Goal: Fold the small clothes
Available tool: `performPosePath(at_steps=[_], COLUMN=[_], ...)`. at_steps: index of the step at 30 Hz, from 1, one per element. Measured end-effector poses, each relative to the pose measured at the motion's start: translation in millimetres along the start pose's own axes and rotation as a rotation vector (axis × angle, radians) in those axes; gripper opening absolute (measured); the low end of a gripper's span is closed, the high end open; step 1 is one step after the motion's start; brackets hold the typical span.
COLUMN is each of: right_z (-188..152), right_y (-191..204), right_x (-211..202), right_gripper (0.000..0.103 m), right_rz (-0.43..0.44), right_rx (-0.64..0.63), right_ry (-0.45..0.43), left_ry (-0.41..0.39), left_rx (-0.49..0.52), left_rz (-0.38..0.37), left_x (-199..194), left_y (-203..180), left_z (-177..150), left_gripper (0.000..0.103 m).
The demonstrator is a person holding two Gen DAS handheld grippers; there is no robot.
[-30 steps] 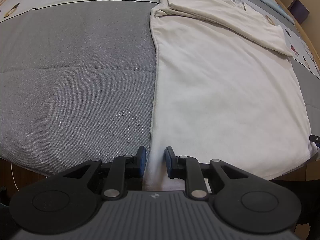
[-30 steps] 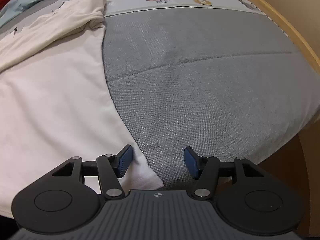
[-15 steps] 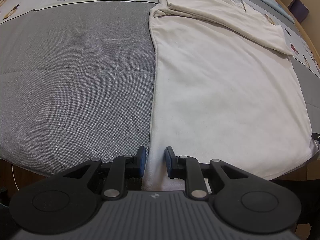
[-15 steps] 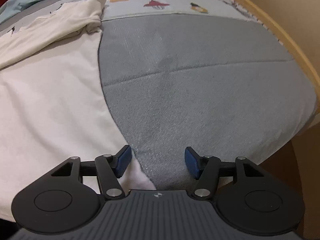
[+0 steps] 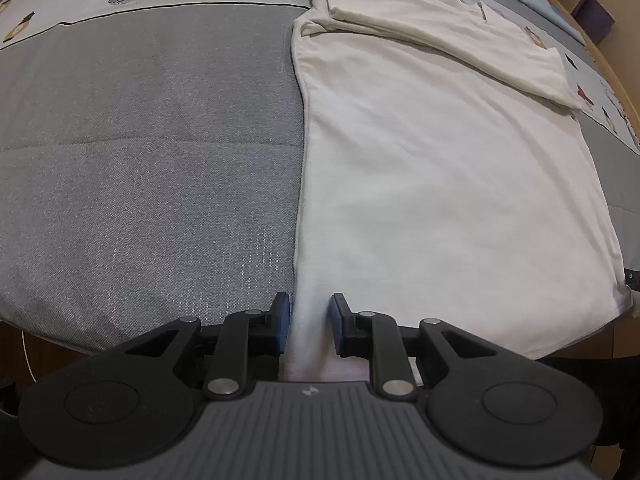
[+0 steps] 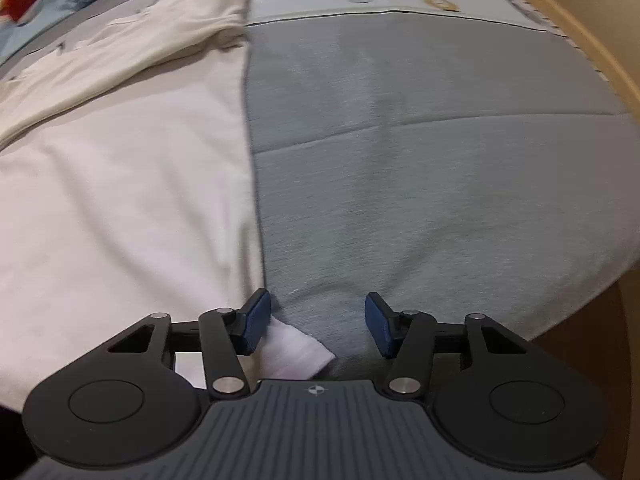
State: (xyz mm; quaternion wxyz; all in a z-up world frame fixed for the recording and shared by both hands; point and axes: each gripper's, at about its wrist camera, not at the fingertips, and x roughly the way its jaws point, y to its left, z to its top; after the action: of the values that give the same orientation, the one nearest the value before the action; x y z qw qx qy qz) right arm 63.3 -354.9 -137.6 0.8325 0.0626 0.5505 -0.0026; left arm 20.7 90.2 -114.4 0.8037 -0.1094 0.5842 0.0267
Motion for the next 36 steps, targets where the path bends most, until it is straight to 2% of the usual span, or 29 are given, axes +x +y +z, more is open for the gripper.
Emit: performPosePath(at_steps=[8, 10, 11, 12, 13, 18, 21, 23, 24, 25, 27, 29, 32, 36], right_z=[1.9, 1.4, 1.2, 1.2, 0.7, 1.5, 3.8, 5.3, 5.3, 5.1, 4.8, 0.6, -0.6, -2.1], right_y=[1.7, 2.6, 3.1, 3.3, 3.5, -2.9, -18.8, -32.9, -39.9, -41.7, -37.8, -26.3, -8.8, -5.3], right_x=[-1.1, -1.9, -2.6, -2.8, -3.5, -9.2, -21.1, -24.6, -23.8, -21.9, -12.8, -5.2, -4.7, -7.1], right_gripper=[0.043, 0.027, 0.021, 0.007, 0.002, 0.001, 0.005, 0.021, 0.037, 0.045, 0.045, 0.048, 0.055, 0.055], right_rz=[-0.003, 0.021, 0.034, 0.05, 0.064, 0.067, 0.023, 0.011, 0.023, 0.039, 0.061, 0.047, 0.018, 0.044], right_rx=[-0.013, -0.019, -0.023, -0.025, -0.022, 0.043, 0.143, 0.228, 0.273, 0.289, 0.26, 0.197, 0.092, 0.075], right_ry=[-0.005, -0.005, -0.006, -0.002, 0.0, -0.015, -0.093, -0.108, -0.097, -0.082, -0.023, 0.019, 0.023, 0.04], left_ry=[0.004, 0.001, 0.0, -0.002, -0.005, -0.013, -0.007, -0.007, -0.006, -0.005, 0.0, 0.006, 0.016, 0.028], left_rx=[0.013, 0.028, 0.036, 0.045, 0.055, 0.067, 0.035, 0.009, 0.001, -0.004, -0.012, -0.014, -0.022, -0.02], left_rz=[0.009, 0.013, 0.012, 0.011, 0.01, 0.0, -0.011, -0.012, -0.014, -0.017, -0.018, -0.018, -0.023, -0.017], left_x=[3.2, 4.4, 4.7, 4.8, 4.4, 1.1, 0.8, 0.2, 0.3, 0.8, 2.0, 2.4, 3.2, 5.5], left_y=[-1.4, -4.6, -6.3, -8.2, -10.2, -12.1, -8.8, -6.3, -5.5, -4.5, -4.0, -4.6, -3.5, -2.4], left_z=[-1.4, -1.8, -2.4, -3.1, -3.6, -5.6, -3.9, -2.8, -2.4, -1.5, -1.2, -2.0, -3.1, -4.7], left_gripper=[0.023, 0.022, 0.018, 0.014, 0.012, 0.009, 0.011, 0.011, 0.011, 0.011, 0.012, 0.012, 0.013, 0.015])
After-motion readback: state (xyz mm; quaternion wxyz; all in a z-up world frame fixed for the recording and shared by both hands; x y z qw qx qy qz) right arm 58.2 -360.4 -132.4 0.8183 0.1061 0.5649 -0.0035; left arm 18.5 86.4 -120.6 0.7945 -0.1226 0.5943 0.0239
